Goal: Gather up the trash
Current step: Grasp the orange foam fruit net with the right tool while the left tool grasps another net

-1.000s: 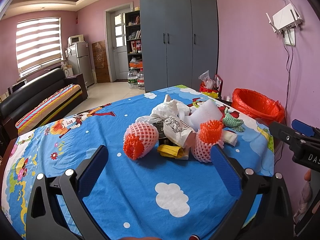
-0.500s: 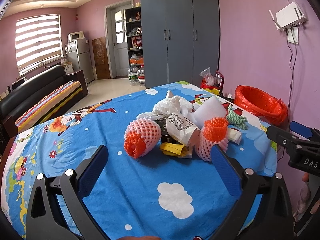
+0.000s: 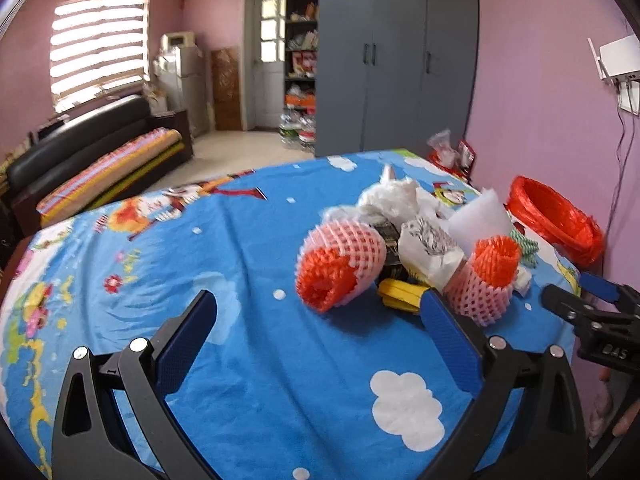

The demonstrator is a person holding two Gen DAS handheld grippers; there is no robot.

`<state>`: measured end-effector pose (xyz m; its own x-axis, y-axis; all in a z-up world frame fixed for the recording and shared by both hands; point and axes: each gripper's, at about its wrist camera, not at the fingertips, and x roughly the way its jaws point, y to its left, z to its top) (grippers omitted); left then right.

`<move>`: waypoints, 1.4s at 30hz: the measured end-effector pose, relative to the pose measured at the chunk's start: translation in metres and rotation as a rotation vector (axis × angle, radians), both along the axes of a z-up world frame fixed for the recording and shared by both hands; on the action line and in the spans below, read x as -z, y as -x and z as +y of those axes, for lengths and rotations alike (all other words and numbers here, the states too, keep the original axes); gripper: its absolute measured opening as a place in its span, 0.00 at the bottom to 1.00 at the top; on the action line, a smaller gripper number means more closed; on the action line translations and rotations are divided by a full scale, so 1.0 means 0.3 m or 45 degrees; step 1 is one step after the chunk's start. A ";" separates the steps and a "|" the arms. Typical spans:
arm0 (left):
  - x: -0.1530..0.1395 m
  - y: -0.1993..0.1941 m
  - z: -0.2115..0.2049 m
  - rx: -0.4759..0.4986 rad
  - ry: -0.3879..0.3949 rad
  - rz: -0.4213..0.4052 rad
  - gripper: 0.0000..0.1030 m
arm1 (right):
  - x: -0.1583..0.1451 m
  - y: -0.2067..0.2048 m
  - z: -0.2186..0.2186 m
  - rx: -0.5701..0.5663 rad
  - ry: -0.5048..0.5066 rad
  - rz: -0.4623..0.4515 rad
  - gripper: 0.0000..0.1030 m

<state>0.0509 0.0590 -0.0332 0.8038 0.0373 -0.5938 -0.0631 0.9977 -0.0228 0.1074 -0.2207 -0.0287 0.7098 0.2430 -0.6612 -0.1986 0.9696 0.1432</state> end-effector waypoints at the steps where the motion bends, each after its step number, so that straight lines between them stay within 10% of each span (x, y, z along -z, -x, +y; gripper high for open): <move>1: 0.015 -0.019 0.005 -0.007 -0.023 0.024 0.95 | 0.015 -0.021 0.015 -0.007 0.007 0.015 0.93; 15: 0.100 -0.214 0.026 0.033 -0.033 0.125 0.95 | 0.135 -0.174 0.107 -0.156 0.029 0.102 0.66; 22: 0.141 -0.309 -0.026 0.098 -0.039 0.169 0.74 | 0.107 -0.144 0.058 -0.218 -0.043 0.064 0.39; 31: 0.166 -0.334 -0.085 0.170 -0.088 0.169 0.33 | 0.048 -0.106 -0.004 -0.225 -0.085 -0.007 0.37; 42: -0.033 -0.240 -0.199 0.265 -0.152 -0.082 0.31 | -0.032 -0.094 -0.204 -0.104 -0.237 -0.103 0.38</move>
<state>0.1230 -0.0008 -0.0234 0.8377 -0.0659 -0.5421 0.1415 0.9850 0.0989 0.1357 -0.2818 -0.0192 0.7316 0.4149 -0.5410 -0.2938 0.9079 0.2990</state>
